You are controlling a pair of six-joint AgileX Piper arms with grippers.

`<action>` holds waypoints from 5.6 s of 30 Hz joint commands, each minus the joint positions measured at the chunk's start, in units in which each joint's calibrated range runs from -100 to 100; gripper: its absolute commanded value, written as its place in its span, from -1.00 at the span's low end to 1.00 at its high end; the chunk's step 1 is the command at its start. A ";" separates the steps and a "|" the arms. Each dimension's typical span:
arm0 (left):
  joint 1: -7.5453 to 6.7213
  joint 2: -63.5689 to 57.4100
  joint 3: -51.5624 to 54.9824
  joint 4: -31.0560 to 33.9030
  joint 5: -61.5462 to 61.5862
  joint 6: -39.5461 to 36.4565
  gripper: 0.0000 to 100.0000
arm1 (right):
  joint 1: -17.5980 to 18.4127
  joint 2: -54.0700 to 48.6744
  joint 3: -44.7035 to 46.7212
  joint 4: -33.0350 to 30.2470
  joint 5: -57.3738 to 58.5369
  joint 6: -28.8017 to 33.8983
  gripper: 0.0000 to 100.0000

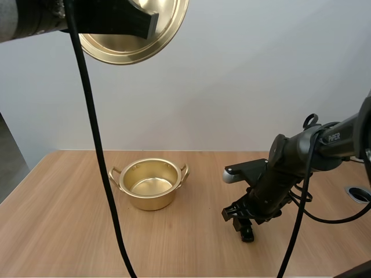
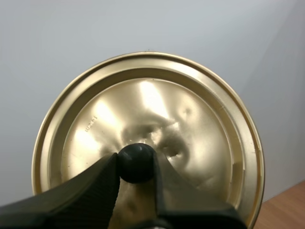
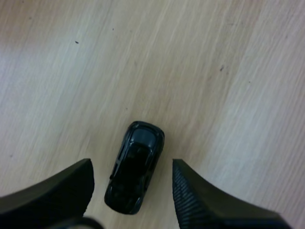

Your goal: Open the pot, put the car inside, and close it

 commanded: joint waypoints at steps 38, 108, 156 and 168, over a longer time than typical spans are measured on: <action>12.09 -0.24 -0.01 -17.10 0.08 0.49 -1.00 | 11.01 -2.72 -16.92 47.38 -22.43 -40.36 -1.00; 18.98 -0.24 3.42 -25.89 11.86 10.26 -1.00 | 12.43 -3.35 -21.31 56.75 -58.91 -45.65 -1.00; -1.15 50.62 11.07 1.68 3.08 21.74 -1.00 | -4.40 -38.39 1.32 59.59 -57.45 -44.83 -1.00; -1.15 62.58 1.46 6.99 23.97 15.81 -1.00 | -4.40 -37.83 1.59 59.59 -57.45 -44.91 -1.00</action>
